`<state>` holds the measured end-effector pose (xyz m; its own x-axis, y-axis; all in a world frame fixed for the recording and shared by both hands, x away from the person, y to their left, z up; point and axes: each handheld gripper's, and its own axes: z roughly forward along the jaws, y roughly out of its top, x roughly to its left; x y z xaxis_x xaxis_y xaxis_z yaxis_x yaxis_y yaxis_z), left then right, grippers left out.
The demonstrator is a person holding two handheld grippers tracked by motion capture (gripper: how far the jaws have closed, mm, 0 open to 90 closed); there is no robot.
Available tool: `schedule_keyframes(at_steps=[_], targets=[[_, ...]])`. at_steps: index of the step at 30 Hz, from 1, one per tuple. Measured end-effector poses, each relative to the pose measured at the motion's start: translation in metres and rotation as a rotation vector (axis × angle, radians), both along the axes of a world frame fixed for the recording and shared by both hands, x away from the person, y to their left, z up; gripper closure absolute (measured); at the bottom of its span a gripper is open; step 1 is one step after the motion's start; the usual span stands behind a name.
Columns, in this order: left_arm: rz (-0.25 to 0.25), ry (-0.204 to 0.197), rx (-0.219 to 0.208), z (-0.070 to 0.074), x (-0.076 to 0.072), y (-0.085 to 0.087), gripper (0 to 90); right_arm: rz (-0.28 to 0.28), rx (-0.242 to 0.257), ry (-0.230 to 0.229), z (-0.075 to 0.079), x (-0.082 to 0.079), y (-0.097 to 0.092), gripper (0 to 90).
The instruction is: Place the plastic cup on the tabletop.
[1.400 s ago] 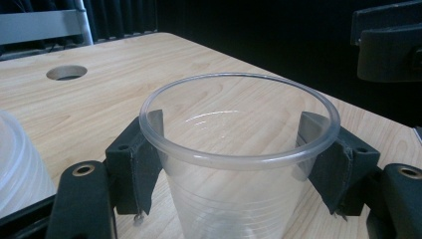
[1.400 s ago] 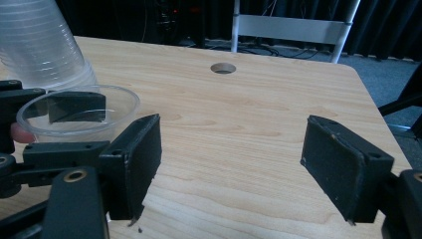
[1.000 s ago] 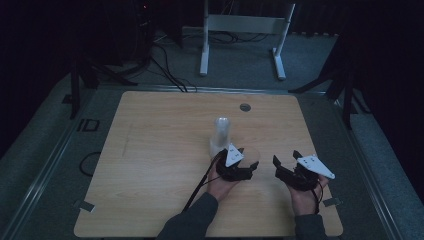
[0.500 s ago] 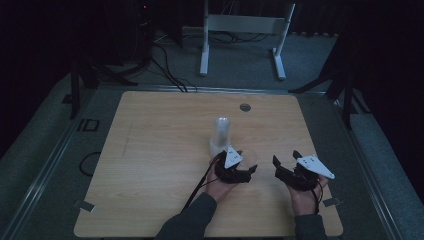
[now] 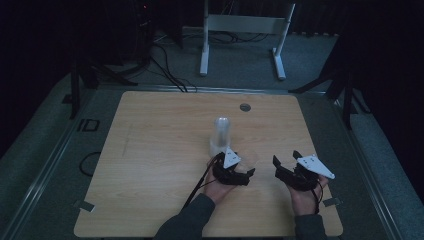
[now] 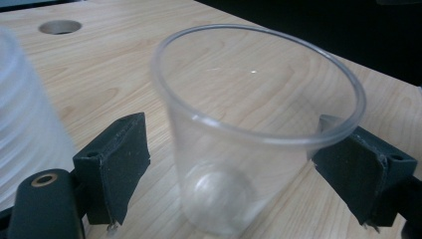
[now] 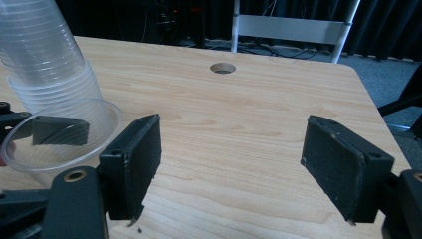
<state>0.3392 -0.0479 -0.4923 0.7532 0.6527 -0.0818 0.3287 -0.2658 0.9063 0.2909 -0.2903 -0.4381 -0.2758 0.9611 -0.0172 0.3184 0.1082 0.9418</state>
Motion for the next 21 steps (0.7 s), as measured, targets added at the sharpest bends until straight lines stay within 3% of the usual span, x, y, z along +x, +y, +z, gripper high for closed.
schedule_keyframes(at_steps=[21], targets=[[-0.016,0.047,0.005,-0.005,-0.015,0.024,14.8,-0.004,0.002,0.003,0.000,0.001,-0.001,23.2]])
